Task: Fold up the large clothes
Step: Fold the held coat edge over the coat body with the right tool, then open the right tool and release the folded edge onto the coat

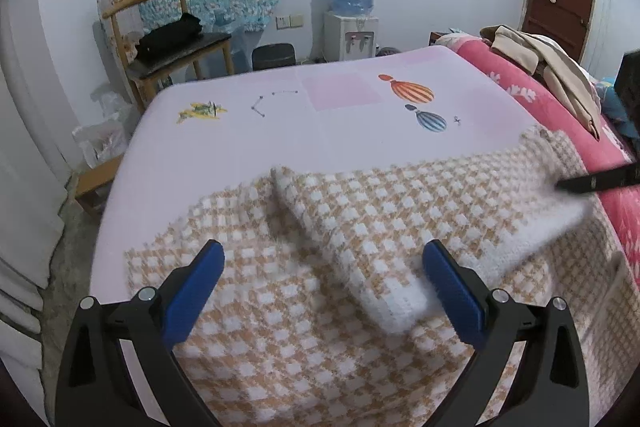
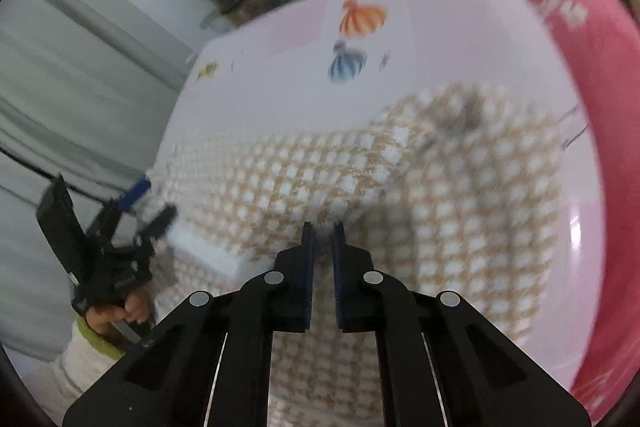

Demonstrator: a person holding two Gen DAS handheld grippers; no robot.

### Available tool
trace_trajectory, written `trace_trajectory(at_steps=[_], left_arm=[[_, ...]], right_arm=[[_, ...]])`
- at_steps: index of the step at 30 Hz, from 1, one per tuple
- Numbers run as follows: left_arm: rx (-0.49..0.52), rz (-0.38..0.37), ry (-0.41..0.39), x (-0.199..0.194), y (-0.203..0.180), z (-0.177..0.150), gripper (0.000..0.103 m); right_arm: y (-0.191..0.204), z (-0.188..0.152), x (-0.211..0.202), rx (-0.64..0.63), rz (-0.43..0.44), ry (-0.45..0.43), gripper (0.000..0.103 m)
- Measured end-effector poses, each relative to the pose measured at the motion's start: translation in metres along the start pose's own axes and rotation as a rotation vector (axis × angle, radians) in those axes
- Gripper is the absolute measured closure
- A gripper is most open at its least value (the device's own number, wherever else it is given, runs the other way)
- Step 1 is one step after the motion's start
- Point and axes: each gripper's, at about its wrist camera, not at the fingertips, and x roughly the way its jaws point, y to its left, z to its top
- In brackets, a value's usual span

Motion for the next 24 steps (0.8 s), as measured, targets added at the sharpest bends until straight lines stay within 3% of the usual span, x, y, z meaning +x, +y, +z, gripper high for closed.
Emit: trace_trajectory(at_steps=[3, 6, 7, 10, 11, 14, 15, 16, 17, 21, 24], left_arm=[[-0.028, -0.009, 0.023, 0.005, 0.004, -0.006, 0.005], [-0.026, -0.004, 0.03, 0.008, 0.003, -0.008, 0.005], [-0.024, -0.003, 0.03, 0.008, 0.003, -0.008, 0.005], [-0.024, -0.004, 0.034, 0.009, 0.003, -0.009, 0.005], [-0.023, -0.002, 0.035, 0.009, 0.003, -0.009, 0.005], [-0.018, 0.005, 0.039, 0.011, 0.002, -0.01, 0.005], [-0.015, 0.007, 0.038, 0.011, 0.002, -0.01, 0.005], [-0.015, 0.007, 0.036, 0.011, 0.001, -0.011, 0.005], [-0.016, 0.008, 0.035, 0.01, 0.001, -0.011, 0.005], [-0.021, 0.012, 0.03, 0.01, 0.001, -0.011, 0.005], [-0.019, 0.028, 0.026, 0.01, -0.002, -0.011, 0.005]], right_arm=[[0.005, 0.006, -0.01, -0.004, 0.0, -0.029, 0.097], [0.0, 0.004, -0.003, 0.018, 0.002, -0.003, 0.093], [-0.004, 0.002, 0.0, 0.043, 0.017, 0.01, 0.089], [-0.014, -0.002, 0.0, 0.122, 0.069, 0.021, 0.064], [-0.016, -0.003, -0.004, 0.13, 0.077, 0.021, 0.063], [-0.018, -0.006, 0.002, 0.147, 0.097, 0.051, 0.066], [-0.016, -0.007, 0.006, 0.142, 0.092, 0.063, 0.071], [-0.013, -0.006, 0.008, 0.128, 0.086, 0.069, 0.091], [-0.009, -0.005, 0.008, 0.112, 0.09, 0.071, 0.093], [0.009, 0.001, -0.009, 0.01, 0.005, -0.023, 0.096], [0.021, -0.002, -0.004, -0.092, -0.122, -0.032, 0.096]])
